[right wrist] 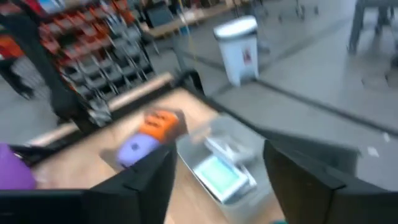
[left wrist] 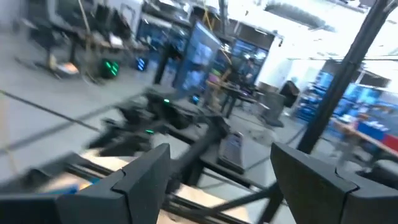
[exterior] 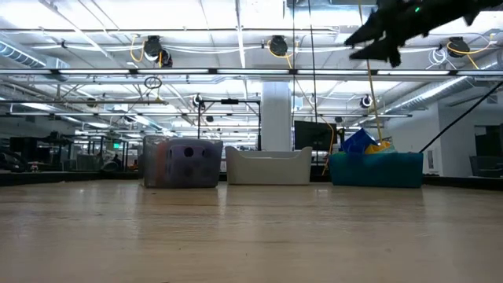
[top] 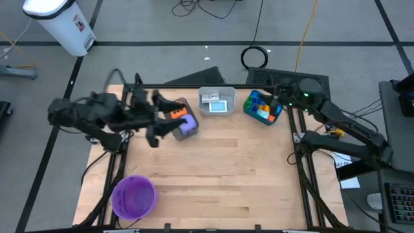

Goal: Pick & Place Toys
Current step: Return to Home Position

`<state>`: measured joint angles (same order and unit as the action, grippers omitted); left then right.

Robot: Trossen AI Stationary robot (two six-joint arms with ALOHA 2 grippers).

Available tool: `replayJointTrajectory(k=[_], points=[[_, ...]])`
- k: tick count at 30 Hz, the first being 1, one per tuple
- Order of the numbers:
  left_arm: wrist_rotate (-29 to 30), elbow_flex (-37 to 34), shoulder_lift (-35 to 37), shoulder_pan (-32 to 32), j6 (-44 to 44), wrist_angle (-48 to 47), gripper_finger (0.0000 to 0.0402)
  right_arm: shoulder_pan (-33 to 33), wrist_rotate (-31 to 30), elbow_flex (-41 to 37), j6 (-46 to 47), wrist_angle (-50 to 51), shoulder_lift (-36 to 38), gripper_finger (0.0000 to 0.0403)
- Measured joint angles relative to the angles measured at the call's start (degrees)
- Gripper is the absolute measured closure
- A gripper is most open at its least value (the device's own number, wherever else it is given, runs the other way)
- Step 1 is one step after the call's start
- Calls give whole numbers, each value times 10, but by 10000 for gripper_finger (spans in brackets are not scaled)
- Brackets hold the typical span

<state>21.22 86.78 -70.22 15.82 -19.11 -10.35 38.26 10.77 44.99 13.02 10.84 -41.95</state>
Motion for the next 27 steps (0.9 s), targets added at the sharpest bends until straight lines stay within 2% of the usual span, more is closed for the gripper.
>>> replayJointTrajectory(k=[3,6,9,14,19,23,27], points=[[28,-11,35,19,49,-5,115,-11,-1,0,0,0,52,208],[29,-57,76,27,75,14,115,-18,-1,0,0,2,99,246],[43,-142,122,20,66,58,115,-25,-1,0,7,3,139,281],[43,-307,215,-1,59,195,115,-39,0,-4,10,19,195,333],[43,-434,326,-17,61,290,115,-45,-1,-69,31,-5,286,386],[41,-498,397,-23,62,293,115,-46,-6,-116,37,-39,356,397],[48,-555,462,-24,74,282,119,-46,-49,-142,39,-16,408,400]])
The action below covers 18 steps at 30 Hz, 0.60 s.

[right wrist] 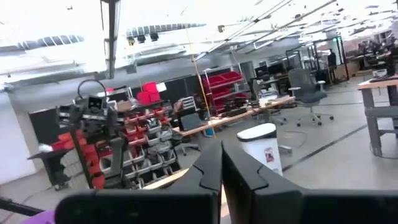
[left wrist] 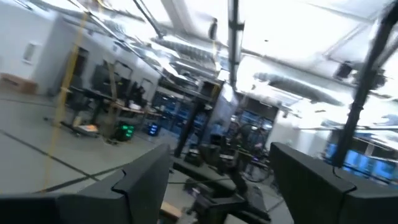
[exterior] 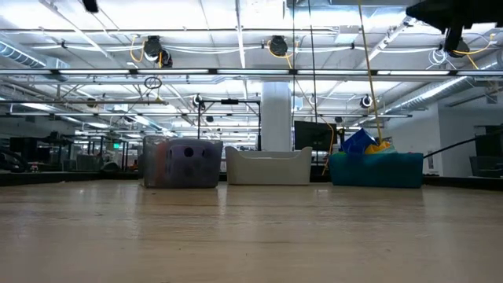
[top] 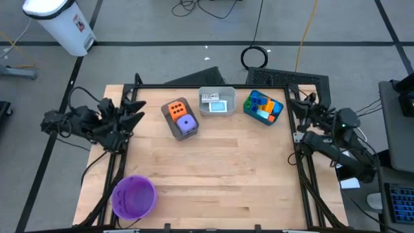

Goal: Pick & Place Toys
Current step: Return to Home Position

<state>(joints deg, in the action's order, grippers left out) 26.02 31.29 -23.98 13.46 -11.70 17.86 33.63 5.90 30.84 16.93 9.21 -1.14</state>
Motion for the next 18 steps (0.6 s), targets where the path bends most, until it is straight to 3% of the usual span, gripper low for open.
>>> replayJointTrajectory(k=[7,13,18], points=[[66,-89,103,-3,40,0,200,0,-1,-79,19,-46,2,402],[78,-125,169,-22,85,-25,295,0,-34,-197,34,-252,5,402],[105,-125,207,-41,103,-100,364,0,-62,-258,34,-331,5,402]])
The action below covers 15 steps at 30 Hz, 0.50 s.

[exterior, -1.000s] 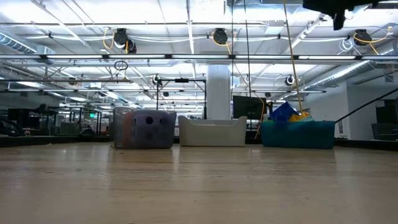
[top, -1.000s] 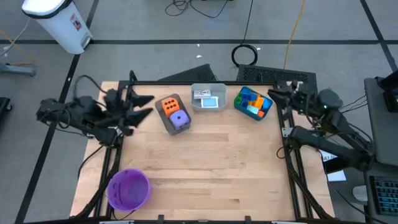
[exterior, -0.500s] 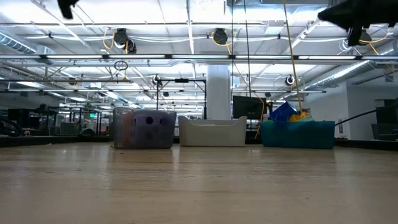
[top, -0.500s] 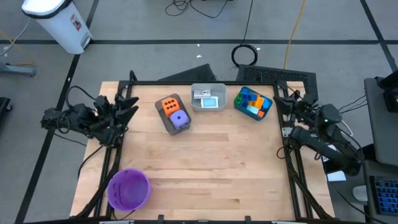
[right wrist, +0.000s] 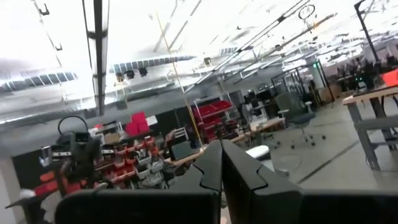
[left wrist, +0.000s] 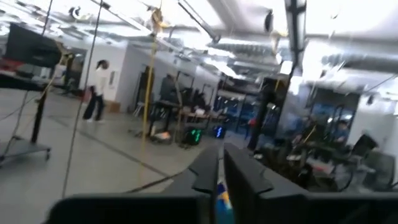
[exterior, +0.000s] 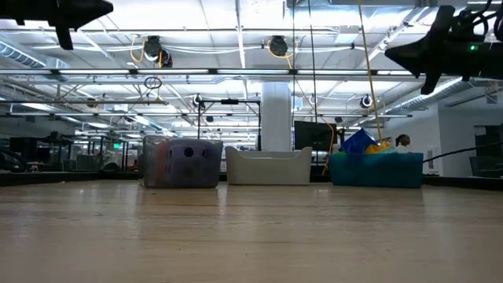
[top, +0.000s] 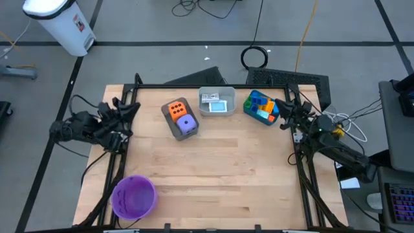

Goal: Pick & Place Toys
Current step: Return to Home Position

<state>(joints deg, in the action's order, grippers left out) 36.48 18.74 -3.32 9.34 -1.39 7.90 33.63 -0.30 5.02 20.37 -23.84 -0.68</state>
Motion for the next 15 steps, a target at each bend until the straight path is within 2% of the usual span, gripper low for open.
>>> replayJointTrajectory(k=[3,9,12,15], points=[[0,0,14,-13,-29,-54,394,0,2,-14,6,5,-1,403],[-20,0,19,-35,-73,-153,388,0,-7,-19,12,53,-1,403],[-21,-23,19,-43,-59,-140,397,0,-14,-20,13,82,-2,403],[-55,-72,19,-53,-36,-72,392,0,-12,-20,29,101,-1,403]])
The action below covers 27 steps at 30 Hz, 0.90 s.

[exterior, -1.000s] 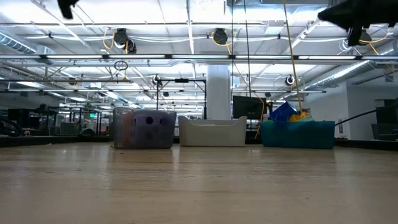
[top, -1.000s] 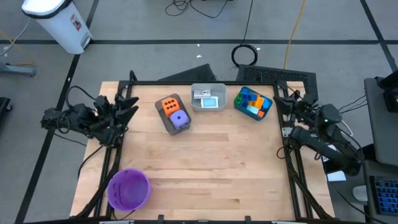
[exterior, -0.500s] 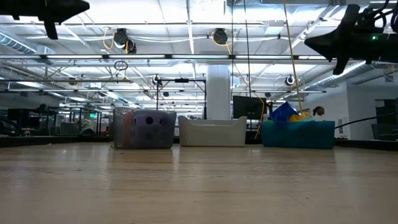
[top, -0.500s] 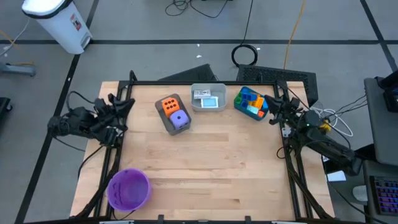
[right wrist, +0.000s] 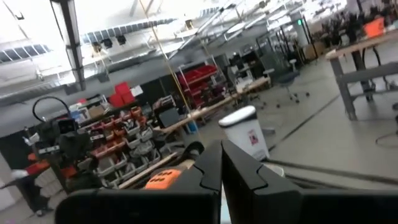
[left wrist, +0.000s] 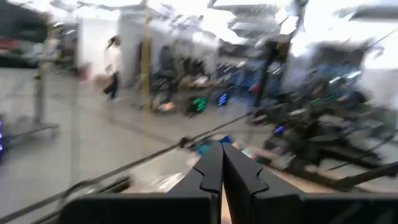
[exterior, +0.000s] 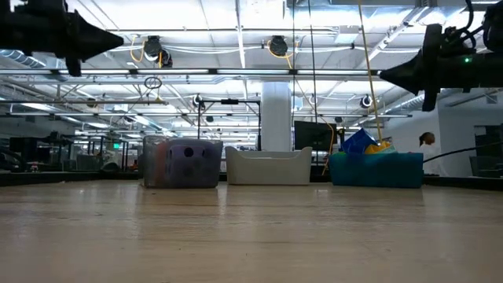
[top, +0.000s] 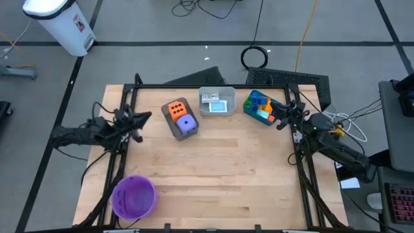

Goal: Pick & Place Toys
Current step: Return to Home Position

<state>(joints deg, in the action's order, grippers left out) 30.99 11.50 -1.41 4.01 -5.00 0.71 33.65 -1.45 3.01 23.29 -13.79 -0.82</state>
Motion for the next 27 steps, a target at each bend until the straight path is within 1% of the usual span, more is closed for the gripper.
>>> replayJointTrajectory(k=[3,7,9,12,14,16,18,21,24,27], points=[[-55,-57,0,-14,1,95,394,0,0,0,15,-8,0,403],[-102,-105,0,-30,-7,168,395,0,3,-1,17,-22,0,403],[-121,-107,-1,-39,-7,160,388,0,23,-1,27,-16,0,403],[-154,-106,-1,-52,-7,152,385,0,71,-1,41,10,0,403],[-170,-106,0,-62,-7,140,387,0,79,-1,28,37,0,403],[-172,-106,-1,-71,-18,131,395,0,74,-1,19,60,0,403],[-161,-106,-1,-79,-39,121,398,0,74,-1,-9,75,0,403],[-141,-106,-1,-89,-75,107,387,0,74,-1,-56,93,0,403],[-133,-106,-1,-95,-64,99,369,0,74,-1,-88,97,0,403],[-129,-106,-1,-96,-42,98,356,0,75,-1,-89,95,0,401]])
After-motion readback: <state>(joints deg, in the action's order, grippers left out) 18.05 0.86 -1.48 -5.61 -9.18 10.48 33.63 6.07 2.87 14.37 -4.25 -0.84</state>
